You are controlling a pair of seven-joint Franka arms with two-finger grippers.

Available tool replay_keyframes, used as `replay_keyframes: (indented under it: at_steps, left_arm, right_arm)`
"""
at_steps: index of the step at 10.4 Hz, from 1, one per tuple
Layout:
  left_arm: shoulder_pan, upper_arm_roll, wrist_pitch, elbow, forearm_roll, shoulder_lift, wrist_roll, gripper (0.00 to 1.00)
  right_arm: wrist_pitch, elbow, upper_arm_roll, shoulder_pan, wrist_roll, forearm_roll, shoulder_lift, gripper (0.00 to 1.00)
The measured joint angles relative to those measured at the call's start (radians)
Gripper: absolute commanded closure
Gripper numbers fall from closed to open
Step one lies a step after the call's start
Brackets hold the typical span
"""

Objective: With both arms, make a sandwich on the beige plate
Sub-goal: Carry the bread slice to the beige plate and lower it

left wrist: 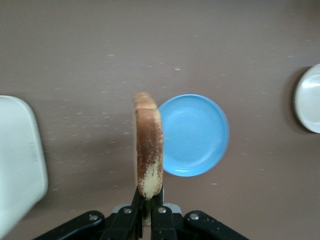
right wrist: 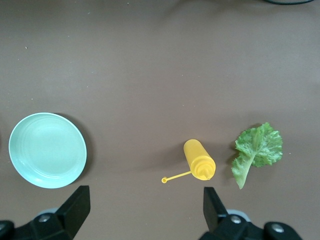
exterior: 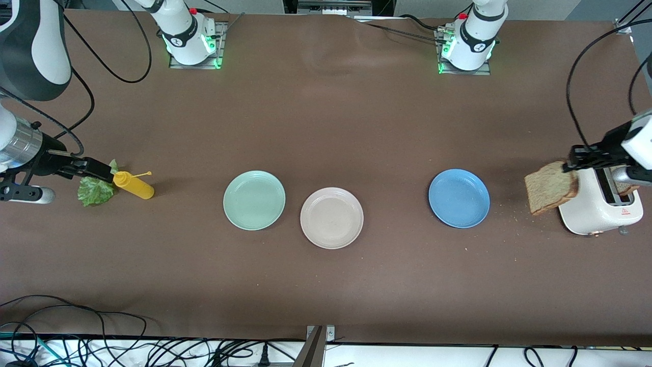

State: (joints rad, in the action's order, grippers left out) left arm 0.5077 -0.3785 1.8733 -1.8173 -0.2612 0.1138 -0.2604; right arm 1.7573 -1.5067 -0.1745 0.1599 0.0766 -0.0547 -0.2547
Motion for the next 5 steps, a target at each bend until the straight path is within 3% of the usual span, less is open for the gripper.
replay_keyframes:
  at_steps: [3,5]
  left_arm:
    - [-0.029,-0.092,-0.005,-0.014,-0.344,0.057,0.001,1.0]
    - [-0.102,-0.101,-0.003,-0.016,-0.528,0.146,0.015,1.0]
  right_arm:
    - [0.0,-0.001,0.0,0.0,0.0,0.0,-0.001,0.0]
    - [0.0,0.0,0.0,0.0,0.0,0.0,-0.002,0.0]
